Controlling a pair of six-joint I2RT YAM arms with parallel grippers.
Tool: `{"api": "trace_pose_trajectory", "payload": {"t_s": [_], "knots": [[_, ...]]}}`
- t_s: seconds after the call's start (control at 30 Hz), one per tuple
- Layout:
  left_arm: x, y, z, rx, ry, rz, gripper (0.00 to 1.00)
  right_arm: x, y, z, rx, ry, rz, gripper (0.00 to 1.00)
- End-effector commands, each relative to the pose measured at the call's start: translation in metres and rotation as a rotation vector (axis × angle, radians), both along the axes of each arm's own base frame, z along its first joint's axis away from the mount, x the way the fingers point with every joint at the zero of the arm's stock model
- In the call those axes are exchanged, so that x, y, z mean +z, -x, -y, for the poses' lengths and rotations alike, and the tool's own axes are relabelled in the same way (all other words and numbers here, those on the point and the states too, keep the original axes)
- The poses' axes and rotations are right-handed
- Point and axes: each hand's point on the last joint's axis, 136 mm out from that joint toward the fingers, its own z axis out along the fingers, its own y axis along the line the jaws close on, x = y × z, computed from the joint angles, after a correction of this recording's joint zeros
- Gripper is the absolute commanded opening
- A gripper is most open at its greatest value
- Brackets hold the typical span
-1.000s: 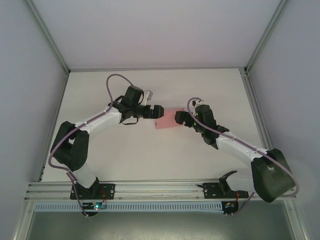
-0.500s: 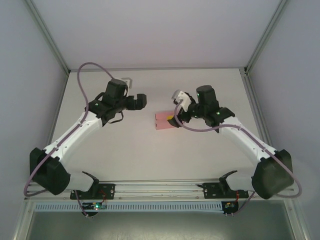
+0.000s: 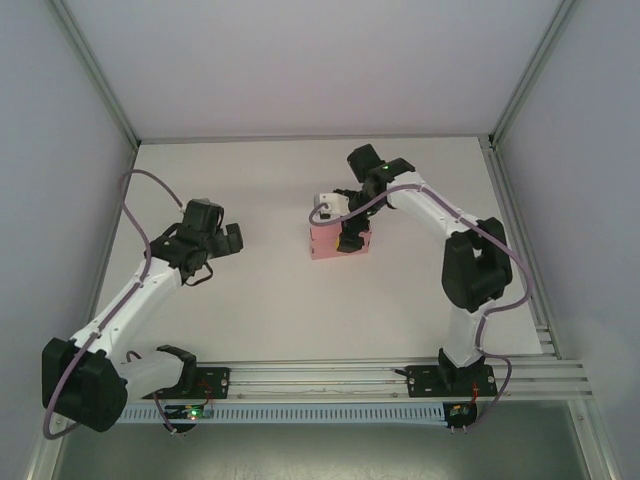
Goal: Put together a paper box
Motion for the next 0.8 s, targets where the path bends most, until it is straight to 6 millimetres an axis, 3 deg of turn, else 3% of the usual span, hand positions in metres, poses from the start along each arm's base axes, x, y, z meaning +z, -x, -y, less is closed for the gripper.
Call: {"api": "trace_pose_trajectory", "payload": {"t_s": [0.0, 0.17, 0.3, 0.37, 0.5, 0.63, 0.77], "knots": [[0.004, 0.003, -0.01, 0.057, 0.007, 0.031, 1.0, -0.021, -0.006, 0.015, -0.023, 0.14, 0.009, 0.97], [0.004, 0.006, -0.011, 0.056, 0.011, 0.033, 1.0, -0.046, 0.002, 0.021, -0.031, 0.215, -0.066, 0.81], [0.006, 0.006, -0.009, 0.051, 0.023, 0.038, 1.0, -0.046, 0.001, 0.022, -0.048, 0.264, -0.025, 0.4], [0.007, 0.005, -0.008, 0.05, 0.028, 0.045, 1.0, -0.035, 0.001, 0.022, -0.061, 0.246, 0.0, 0.32], [0.01, 0.007, -0.008, 0.051, 0.034, 0.058, 1.0, -0.008, -0.027, 0.025, -0.18, 0.212, 0.208, 0.21], [0.012, 0.008, -0.008, 0.053, 0.043, 0.076, 1.0, 0.009, -0.061, 0.031, -0.331, 0.237, 0.563, 0.23], [0.01, 0.011, -0.012, 0.071, 0.043, 0.085, 1.0, 0.01, -0.068, 0.026, -0.398, 0.26, 0.815, 0.24]]}}
